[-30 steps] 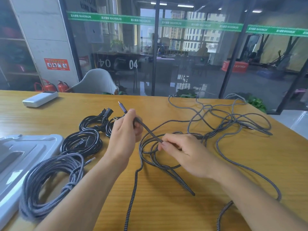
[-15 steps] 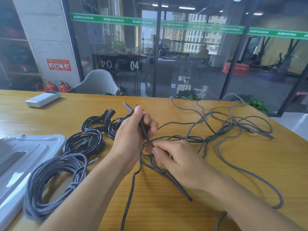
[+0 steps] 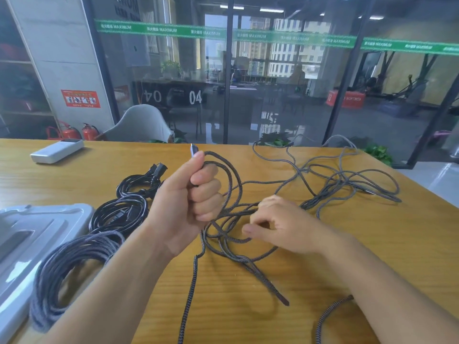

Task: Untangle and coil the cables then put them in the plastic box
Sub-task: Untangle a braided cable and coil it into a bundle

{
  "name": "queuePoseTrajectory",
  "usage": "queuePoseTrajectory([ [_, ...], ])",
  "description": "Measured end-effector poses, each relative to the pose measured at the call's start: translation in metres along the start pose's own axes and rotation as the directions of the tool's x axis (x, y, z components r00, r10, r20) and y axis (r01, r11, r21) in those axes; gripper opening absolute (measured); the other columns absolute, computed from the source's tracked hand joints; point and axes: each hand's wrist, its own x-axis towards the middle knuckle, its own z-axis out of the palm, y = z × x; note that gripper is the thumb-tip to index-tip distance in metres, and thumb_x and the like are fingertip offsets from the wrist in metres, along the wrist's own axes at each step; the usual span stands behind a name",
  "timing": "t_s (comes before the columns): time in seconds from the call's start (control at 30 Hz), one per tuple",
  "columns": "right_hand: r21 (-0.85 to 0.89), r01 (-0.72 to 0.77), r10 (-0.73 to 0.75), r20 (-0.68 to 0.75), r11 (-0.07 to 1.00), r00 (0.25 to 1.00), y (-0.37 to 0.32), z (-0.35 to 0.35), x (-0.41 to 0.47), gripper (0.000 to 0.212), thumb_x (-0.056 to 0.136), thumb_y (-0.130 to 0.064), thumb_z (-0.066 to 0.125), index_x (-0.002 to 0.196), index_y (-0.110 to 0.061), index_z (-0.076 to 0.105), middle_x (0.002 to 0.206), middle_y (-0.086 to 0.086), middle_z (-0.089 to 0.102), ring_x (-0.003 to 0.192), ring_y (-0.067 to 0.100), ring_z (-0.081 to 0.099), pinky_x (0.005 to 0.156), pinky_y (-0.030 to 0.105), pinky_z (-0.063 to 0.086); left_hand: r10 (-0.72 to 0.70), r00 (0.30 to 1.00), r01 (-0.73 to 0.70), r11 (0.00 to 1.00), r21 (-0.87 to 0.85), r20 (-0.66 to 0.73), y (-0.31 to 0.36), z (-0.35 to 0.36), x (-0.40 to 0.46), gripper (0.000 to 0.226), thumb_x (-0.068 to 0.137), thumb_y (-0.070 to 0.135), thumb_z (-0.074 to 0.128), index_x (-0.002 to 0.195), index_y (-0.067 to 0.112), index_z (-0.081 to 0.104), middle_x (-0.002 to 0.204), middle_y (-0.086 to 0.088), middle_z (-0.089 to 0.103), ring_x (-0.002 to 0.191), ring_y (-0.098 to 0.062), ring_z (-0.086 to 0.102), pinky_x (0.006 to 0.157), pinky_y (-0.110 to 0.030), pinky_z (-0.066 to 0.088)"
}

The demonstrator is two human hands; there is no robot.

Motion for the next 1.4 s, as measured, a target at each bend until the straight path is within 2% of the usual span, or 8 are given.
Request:
queuePoseTrajectory([
  [0.2, -0.108, -0.157, 0.148, -0.088, 0.982, 0.985, 0.037, -0.026, -0.011, 0.055, 0.084, -0.092, 0.039, 0.083, -0.042, 0.062, 0.083, -0.017, 0.060, 0.093, 0.000, 0.052, 0.096, 0.028, 0.034, -0.009, 0.998, 0.007, 1.000, 0.028, 0.063, 0.011, -0.001, -0.004, 0.048, 0.102, 0.042, 0.041, 0.057, 0.027, 0.038, 0.053, 0.010, 0.011, 0.045, -0.011, 0.006, 0.041, -0.024, 0.009],
  [0.33, -0.052, -0.225, 0.204, -0.264, 0.973, 0.943, 0.044, -0.033, -0.016, 0.046, 0.078, -0.085, 0.059, 0.071, -0.040, 0.059, 0.068, -0.015, 0.053, 0.083, 0.005, 0.052, 0.083, 0.032, 0.039, -0.049, 0.990, 0.040, 0.997, 0.072, 0.130, 0.008, -0.005, -0.002, 0.047, 0.102, 0.043, 0.043, 0.058, 0.028, 0.039, 0.052, 0.010, 0.013, 0.044, -0.010, 0.008, 0.042, -0.024, 0.010],
  [0.53, -0.231, -0.376, 0.101, -0.722, 0.897, 0.684, 0.021, -0.034, -0.005, 0.061, 0.083, -0.073, 0.066, 0.056, -0.019, 0.054, 0.043, -0.011, 0.039, 0.044, 0.016, 0.047, 0.049, 0.025, 0.028, -0.193, 0.958, 0.164, 0.976, 0.144, 0.211, -0.012, 0.002, 0.003, 0.045, 0.099, 0.045, 0.047, 0.058, 0.027, 0.041, 0.048, 0.015, 0.026, 0.043, -0.008, 0.013, 0.039, -0.019, 0.018],
  [0.77, -0.109, -0.317, 0.075, -0.854, 0.942, 0.515, -0.004, -0.037, 0.001, 0.058, 0.087, -0.067, 0.069, 0.059, -0.018, 0.053, 0.044, -0.006, 0.044, 0.044, 0.018, 0.041, 0.045, 0.032, 0.033, -0.221, 0.963, 0.127, 0.875, 0.467, 0.152, -0.028, 0.013, 0.006, 0.049, 0.105, 0.043, 0.045, 0.060, 0.026, 0.037, 0.054, 0.008, 0.021, 0.047, -0.010, 0.015, 0.045, -0.023, 0.014],
  [0.9, 0.065, -0.210, 0.175, -0.810, 0.976, 0.559, -0.023, -0.033, -0.001, 0.049, 0.094, -0.056, 0.071, 0.064, -0.020, 0.056, 0.045, -0.006, 0.042, 0.046, 0.016, 0.041, 0.047, 0.033, 0.036, -0.133, 0.989, 0.064, 0.767, 0.638, 0.061, -0.045, 0.016, 0.008, 0.047, 0.112, 0.037, 0.036, 0.068, 0.019, 0.029, 0.060, 0.001, 0.020, 0.054, -0.017, 0.015, 0.048, -0.023, 0.018],
  [1.13, 0.284, -0.053, 0.204, -0.536, 0.957, 0.819, -0.051, -0.020, -0.006, 0.024, 0.104, -0.013, 0.055, 0.094, -0.020, 0.077, 0.074, -0.005, 0.062, 0.063, 0.014, 0.056, 0.058, 0.031, 0.043, 0.029, 0.995, 0.037, 0.769, 0.639, -0.092, -0.049, 0.007, 0.011, 0.049, 0.110, 0.050, 0.034, 0.076, 0.016, 0.025, 0.064, 0.002, 0.022, 0.058, -0.016, 0.017, 0.050, -0.023, 0.020],
  [1.27, 0.426, -0.029, 0.246, -0.466, 0.904, 0.850, -0.060, -0.011, -0.005, 0.022, 0.104, -0.016, 0.061, 0.112, -0.024, 0.080, 0.095, -0.015, 0.068, 0.083, 0.012, 0.067, 0.070, 0.032, 0.058, 0.100, 0.990, -0.012, 0.764, 0.645, -0.100, -0.048, 0.007, 0.012, 0.055, 0.101, 0.065, 0.037, 0.070, 0.019, 0.034, 0.063, 0.002, 0.022, 0.056, -0.016, 0.018, 0.050, -0.023, 0.022],
  [1.4, 0.547, 0.000, 0.262, -0.401, 0.837, 0.878, -0.065, -0.011, -0.006, 0.016, 0.101, -0.019, 0.068, 0.111, -0.026, 0.079, 0.092, -0.014, 0.074, 0.089, 0.014, 0.072, 0.078, 0.036, 0.062, 0.186, 0.974, -0.059, 0.757, 0.651, -0.127, -0.046, 0.008, 0.011, 0.054, 0.110, 0.044, 0.040, 0.066, 0.014, 0.049, 0.059, 0.005, 0.028, 0.054, -0.014, 0.021, 0.051, -0.026, 0.022],
])
